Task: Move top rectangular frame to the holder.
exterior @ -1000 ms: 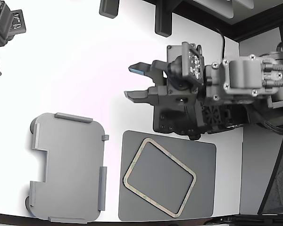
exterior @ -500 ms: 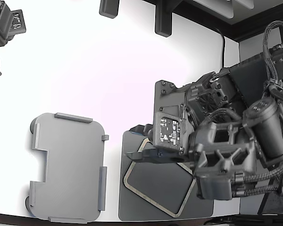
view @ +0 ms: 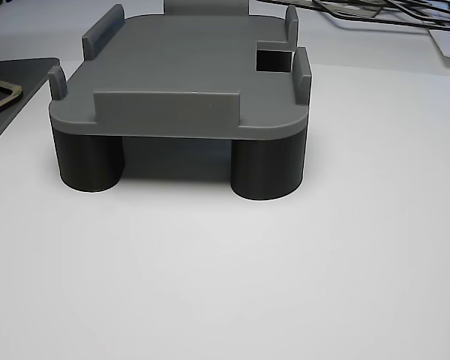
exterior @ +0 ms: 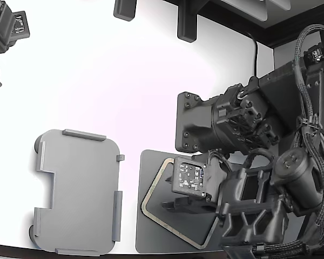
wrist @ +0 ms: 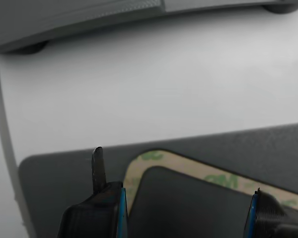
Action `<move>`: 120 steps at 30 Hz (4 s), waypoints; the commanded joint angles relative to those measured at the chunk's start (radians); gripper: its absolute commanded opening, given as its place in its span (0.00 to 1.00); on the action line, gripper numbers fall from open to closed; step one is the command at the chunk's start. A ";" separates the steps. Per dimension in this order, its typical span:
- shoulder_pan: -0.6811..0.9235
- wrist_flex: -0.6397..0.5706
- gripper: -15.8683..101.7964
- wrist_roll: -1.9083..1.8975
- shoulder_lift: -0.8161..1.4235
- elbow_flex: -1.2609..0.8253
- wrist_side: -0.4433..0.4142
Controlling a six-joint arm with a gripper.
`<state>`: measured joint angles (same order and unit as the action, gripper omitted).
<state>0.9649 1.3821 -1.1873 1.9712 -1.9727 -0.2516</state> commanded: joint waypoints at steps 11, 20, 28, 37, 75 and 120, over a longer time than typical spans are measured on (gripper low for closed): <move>0.038 0.040 0.98 -0.193 0.074 -0.114 0.106; 0.095 0.032 0.98 -0.318 0.137 -0.218 0.074; 0.149 0.026 0.98 -0.376 0.101 -0.202 0.100; 0.190 0.055 0.98 -0.428 0.107 -0.198 0.107; 0.196 0.005 0.66 -0.531 0.114 -0.327 0.083; 0.146 -0.011 0.55 -0.471 0.120 -0.411 0.100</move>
<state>1.1321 1.3729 -1.6598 2.0632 -2.4007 -0.1519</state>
